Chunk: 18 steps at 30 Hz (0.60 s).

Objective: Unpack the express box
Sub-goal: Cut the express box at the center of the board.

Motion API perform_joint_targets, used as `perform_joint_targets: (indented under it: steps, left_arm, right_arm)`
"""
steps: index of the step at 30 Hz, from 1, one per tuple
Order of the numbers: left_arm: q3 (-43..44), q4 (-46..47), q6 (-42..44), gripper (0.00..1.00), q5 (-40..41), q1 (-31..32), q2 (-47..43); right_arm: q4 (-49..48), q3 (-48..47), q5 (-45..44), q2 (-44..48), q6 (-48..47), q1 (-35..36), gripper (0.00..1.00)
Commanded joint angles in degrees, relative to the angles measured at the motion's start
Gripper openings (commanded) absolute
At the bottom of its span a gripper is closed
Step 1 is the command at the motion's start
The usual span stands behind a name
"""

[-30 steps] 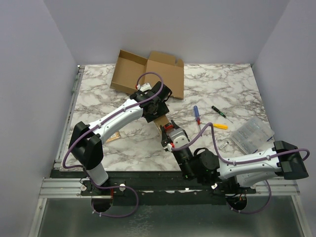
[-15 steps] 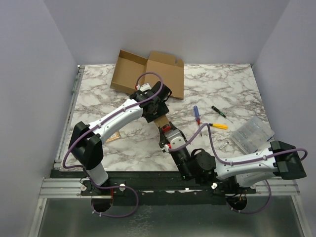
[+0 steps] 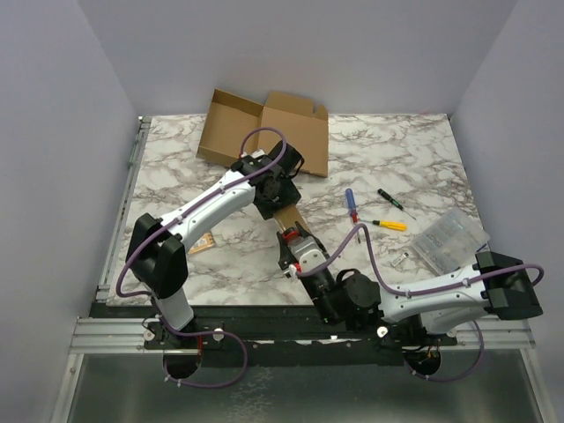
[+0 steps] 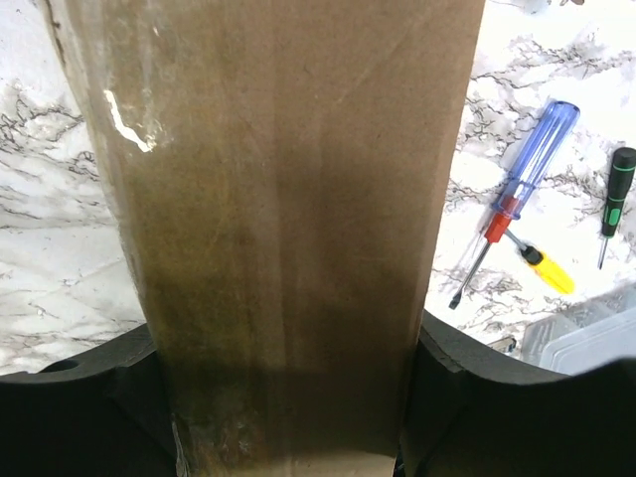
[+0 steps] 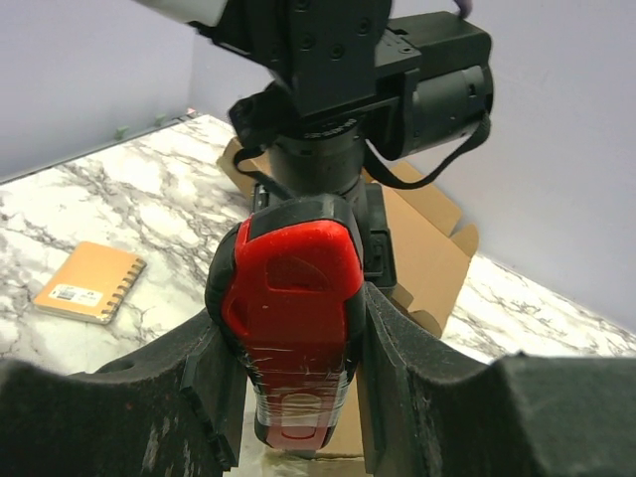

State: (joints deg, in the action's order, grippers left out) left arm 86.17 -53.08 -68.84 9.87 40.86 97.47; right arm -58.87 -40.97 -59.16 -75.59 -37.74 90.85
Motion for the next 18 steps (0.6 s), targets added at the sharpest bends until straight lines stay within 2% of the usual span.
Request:
perform_joint_targets:
  steps: [1,4,8,14,16,18]
  left_arm:
    - [0.9,-6.4,-3.4,0.0,-2.7,-0.2,4.8]
    - [0.6,-7.1,-3.2,0.0,-3.4,-0.3,5.5]
    - [-0.8,-7.2,-3.8,0.0,-3.9,-0.3,5.6]
    - [-3.2,-6.4,-5.6,0.0,-5.2,-0.2,5.4]
    - [-2.9,-6.1,-5.8,0.0,-5.3,-0.1,5.4]
    - [-2.5,-6.1,-5.6,0.0,-4.6,0.1,5.6]
  right_arm:
    - [-3.4,0.9,4.9,-0.7,3.8,2.3,0.0]
    - [-3.1,2.6,6.6,0.4,3.6,2.3,0.0]
    - [2.2,3.3,9.0,2.5,6.1,2.3,0.0]
    - [2.0,4.2,13.9,5.3,7.3,2.3,0.0]
    - [0.0,3.1,12.8,4.2,5.6,2.3,0.0]
    - [-4.1,-0.1,5.9,1.4,0.5,2.3,0.0]
